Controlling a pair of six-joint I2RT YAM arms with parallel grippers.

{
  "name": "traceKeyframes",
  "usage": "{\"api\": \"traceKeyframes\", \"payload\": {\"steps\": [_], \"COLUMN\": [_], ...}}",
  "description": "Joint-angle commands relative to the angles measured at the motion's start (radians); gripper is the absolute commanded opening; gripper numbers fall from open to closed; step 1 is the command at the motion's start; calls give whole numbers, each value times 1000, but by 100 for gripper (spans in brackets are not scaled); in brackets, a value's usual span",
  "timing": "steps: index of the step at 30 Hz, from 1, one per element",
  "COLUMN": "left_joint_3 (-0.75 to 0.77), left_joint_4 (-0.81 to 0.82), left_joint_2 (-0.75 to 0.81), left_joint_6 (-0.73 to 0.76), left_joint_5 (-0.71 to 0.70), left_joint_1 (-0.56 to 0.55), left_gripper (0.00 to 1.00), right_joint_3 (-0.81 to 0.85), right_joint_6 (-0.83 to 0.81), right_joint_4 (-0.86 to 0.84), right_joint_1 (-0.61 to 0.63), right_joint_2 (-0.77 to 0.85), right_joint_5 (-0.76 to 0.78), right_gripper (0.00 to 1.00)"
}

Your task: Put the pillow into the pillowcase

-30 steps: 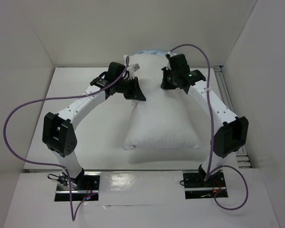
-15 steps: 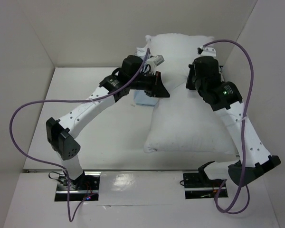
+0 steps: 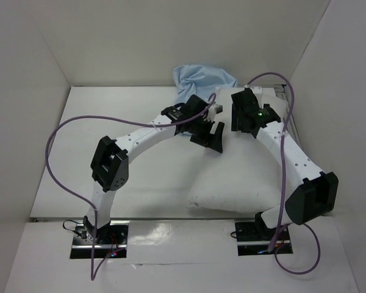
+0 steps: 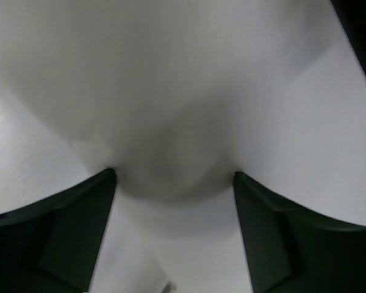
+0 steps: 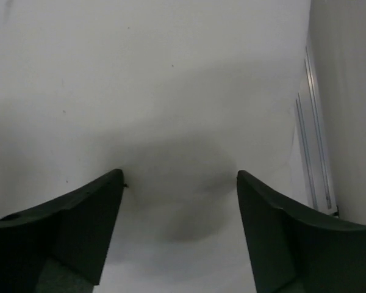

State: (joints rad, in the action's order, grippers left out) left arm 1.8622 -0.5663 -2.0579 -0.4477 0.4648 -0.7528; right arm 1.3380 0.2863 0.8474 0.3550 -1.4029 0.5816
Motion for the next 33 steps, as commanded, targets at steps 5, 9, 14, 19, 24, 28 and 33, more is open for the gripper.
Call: {"api": "traceKeyframes", "payload": {"steps": [5, 9, 14, 19, 24, 28, 33], "left_joint_3": [26, -20, -64, -54, 121, 195, 204], "left_joint_4": [-112, -103, -84, -14, -1, 9, 55], "left_joint_2": [234, 249, 183, 52, -168, -278, -326], "left_joint_6": [84, 15, -40, -132, -189, -230, -281], "left_joint_5": [-282, -273, -135, -144, -110, -101, -126], "left_joint_1": [82, 219, 348, 392, 403, 391, 382], "left_gripper": [98, 90, 93, 96, 95, 91, 63], "right_joint_3": [184, 207, 133, -26, -293, -373, -240], "right_joint_6": [-55, -55, -6, 187, 344, 376, 269], "right_joint_4": [-67, 1, 111, 160, 1, -134, -101], "right_joint_1": [-4, 24, 39, 39, 39, 39, 30], "right_joint_2": [-16, -25, 45, 133, 179, 219, 141], "right_joint_5": [-112, -181, -210, -253, -354, -278, -65], "right_gripper": [96, 100, 100, 100, 78, 0, 0]}}
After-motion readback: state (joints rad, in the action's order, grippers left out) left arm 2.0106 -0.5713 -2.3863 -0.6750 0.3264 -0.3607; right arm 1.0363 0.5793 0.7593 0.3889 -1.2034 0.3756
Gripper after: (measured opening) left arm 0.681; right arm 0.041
